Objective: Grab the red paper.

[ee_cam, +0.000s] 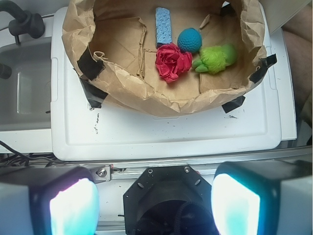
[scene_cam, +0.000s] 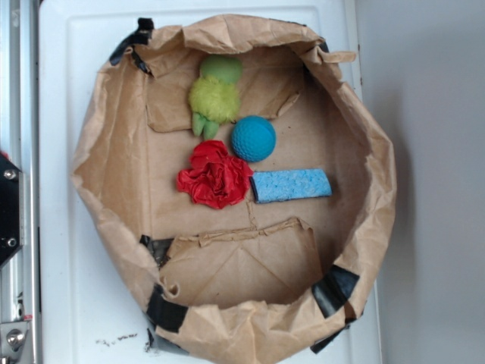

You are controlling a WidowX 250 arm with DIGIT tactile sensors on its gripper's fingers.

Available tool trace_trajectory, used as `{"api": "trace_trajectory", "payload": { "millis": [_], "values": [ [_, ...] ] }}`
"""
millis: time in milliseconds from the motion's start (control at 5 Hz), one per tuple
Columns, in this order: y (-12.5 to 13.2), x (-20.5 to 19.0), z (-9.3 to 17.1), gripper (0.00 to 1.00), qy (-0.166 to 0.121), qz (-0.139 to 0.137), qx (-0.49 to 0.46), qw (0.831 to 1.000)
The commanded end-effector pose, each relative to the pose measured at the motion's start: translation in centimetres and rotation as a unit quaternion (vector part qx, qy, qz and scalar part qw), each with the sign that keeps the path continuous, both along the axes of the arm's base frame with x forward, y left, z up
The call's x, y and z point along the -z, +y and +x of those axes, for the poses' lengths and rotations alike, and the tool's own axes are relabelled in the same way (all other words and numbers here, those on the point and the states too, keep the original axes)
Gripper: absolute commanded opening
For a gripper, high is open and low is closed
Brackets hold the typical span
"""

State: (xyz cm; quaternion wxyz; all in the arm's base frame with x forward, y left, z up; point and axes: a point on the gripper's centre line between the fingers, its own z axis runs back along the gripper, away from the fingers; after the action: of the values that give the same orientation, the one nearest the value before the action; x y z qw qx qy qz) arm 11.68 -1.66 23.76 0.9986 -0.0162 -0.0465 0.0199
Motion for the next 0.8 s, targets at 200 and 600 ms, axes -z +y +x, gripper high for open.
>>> {"api": "trace_trajectory", "payload": {
  "millis": [200,600],
  "values": [
    [-1.8,0.5,4.2,1.0,-0.03,-0.016,-0.019,0.999],
    [-1.8,0.5,4.2,1.0,-0.03,-0.016,-0.019,0.999]
  ]
}}
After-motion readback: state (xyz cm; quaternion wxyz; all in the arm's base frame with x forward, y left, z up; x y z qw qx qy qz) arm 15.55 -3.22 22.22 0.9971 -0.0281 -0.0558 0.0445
